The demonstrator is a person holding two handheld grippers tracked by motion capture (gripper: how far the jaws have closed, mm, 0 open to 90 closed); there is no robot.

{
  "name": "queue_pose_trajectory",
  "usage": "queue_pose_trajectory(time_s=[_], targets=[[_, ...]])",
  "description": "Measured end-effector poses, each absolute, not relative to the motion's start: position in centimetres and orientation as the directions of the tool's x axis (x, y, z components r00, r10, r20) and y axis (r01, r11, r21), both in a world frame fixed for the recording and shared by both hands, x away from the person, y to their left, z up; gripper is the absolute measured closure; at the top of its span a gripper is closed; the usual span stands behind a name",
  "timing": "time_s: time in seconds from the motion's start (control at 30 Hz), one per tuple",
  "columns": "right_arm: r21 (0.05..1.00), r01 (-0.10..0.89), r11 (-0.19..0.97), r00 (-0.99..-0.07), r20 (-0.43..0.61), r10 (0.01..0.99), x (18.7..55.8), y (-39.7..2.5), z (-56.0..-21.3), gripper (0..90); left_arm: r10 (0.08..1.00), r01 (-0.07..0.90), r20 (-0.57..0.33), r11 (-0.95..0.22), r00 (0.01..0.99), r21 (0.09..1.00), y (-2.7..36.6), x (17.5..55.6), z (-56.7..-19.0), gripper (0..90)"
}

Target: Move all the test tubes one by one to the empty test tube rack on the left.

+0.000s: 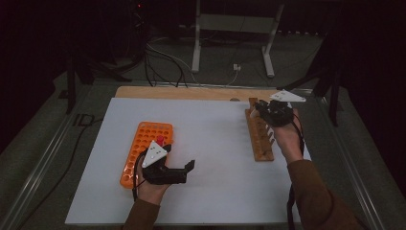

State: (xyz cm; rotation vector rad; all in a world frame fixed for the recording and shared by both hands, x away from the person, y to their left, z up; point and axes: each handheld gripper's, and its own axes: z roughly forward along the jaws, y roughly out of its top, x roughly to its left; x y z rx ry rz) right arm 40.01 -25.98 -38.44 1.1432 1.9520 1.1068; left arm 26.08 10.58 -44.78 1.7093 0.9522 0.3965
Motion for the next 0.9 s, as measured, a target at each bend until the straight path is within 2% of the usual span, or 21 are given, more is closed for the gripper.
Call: queue_pose_trajectory(time_s=[0.27,0.47,0.7,0.8,0.9], targets=[[0.885,0.367,0.286,-0.518,-0.06,0.853,37.8,-25.0,-38.5,75.5,0.756,0.384,-0.181,-0.1,0.629,0.918,9.6,26.1,-44.7,0.7],[0.877,0.369,0.306,-0.579,-0.041,0.815,36.3,-24.1,-38.8,75.5,0.742,0.358,-0.129,-0.158,0.658,0.92,7.8,26.2,-44.6,0.7],[0.871,0.377,0.316,-0.641,-0.001,0.768,34.5,-22.5,-39.3,75.4,0.738,0.327,-0.097,-0.173,0.668,0.929,5.7,27.0,-44.4,1.1],[0.869,0.374,0.324,-0.669,0.011,0.743,33.7,-21.7,-39.5,75.3,0.725,0.33,-0.101,-0.18,0.681,0.927,4.8,27.2,-44.3,5.2],[0.868,0.377,0.323,-0.692,0.032,0.721,33.0,-21.0,-39.7,75.3,0.717,0.311,-0.068,-0.213,0.694,0.926,3.7,27.4,-44.2,11.2]])
